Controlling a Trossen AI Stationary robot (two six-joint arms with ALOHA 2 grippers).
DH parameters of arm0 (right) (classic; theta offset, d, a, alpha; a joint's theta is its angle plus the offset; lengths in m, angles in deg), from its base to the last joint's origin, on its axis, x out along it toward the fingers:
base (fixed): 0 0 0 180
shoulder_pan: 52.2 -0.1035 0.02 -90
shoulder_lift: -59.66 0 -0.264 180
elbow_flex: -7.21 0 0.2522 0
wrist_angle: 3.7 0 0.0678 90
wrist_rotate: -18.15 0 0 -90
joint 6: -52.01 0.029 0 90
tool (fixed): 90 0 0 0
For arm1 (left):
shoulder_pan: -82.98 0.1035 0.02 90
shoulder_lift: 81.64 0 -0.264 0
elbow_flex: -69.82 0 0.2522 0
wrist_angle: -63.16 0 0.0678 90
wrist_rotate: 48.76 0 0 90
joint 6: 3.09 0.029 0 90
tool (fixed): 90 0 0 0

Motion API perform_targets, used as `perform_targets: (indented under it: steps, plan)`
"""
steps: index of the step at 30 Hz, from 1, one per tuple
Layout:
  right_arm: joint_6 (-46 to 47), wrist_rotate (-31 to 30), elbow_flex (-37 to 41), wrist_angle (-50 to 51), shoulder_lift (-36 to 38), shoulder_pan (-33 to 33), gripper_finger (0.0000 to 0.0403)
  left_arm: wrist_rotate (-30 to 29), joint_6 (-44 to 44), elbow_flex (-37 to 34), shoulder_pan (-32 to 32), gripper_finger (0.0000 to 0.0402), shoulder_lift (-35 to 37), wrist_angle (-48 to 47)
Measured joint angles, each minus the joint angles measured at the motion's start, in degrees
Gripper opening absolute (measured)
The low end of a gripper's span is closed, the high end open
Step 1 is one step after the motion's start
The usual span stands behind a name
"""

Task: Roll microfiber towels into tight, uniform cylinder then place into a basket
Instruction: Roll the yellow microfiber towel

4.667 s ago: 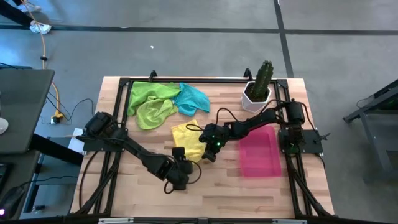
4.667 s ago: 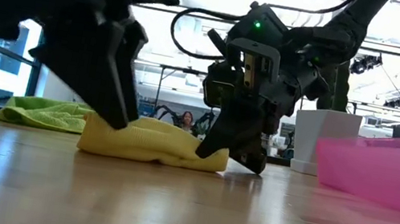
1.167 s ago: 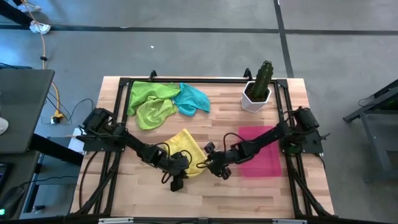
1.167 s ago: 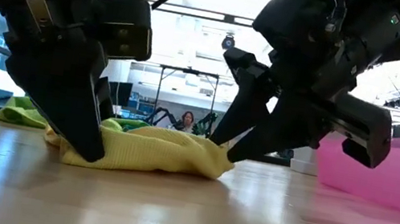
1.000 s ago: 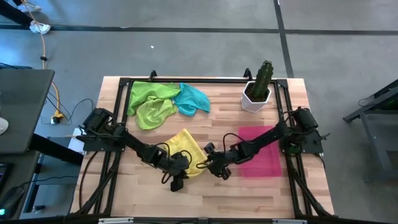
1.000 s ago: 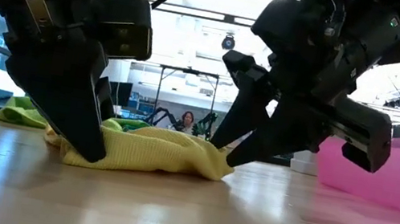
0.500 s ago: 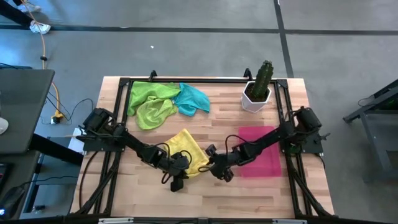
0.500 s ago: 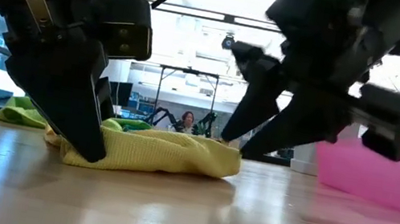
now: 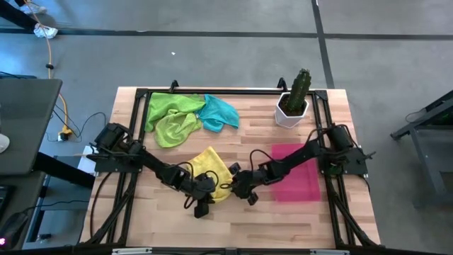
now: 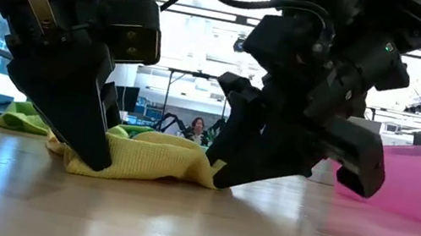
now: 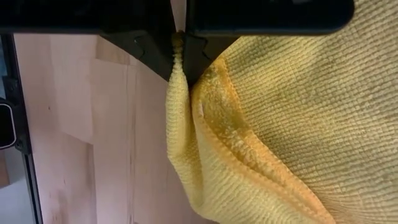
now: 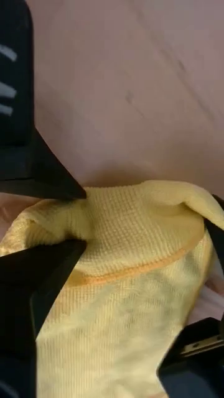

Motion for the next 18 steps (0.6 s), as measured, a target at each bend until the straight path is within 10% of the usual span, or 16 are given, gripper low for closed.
perform_targets:
  steps: [7,18]
  plan:
    - [12.34,6.10,-0.17,3.06,0.02,2.03,0.0012,1.17,0.53,0.02,0.04,0.0005,-0.04,0.24]
    - [42.30,32.91,0.26,2.48,-0.38,8.78,0.0005,12.09,-7.06,-0.02,2.23,0.0005,-0.15,4.82]
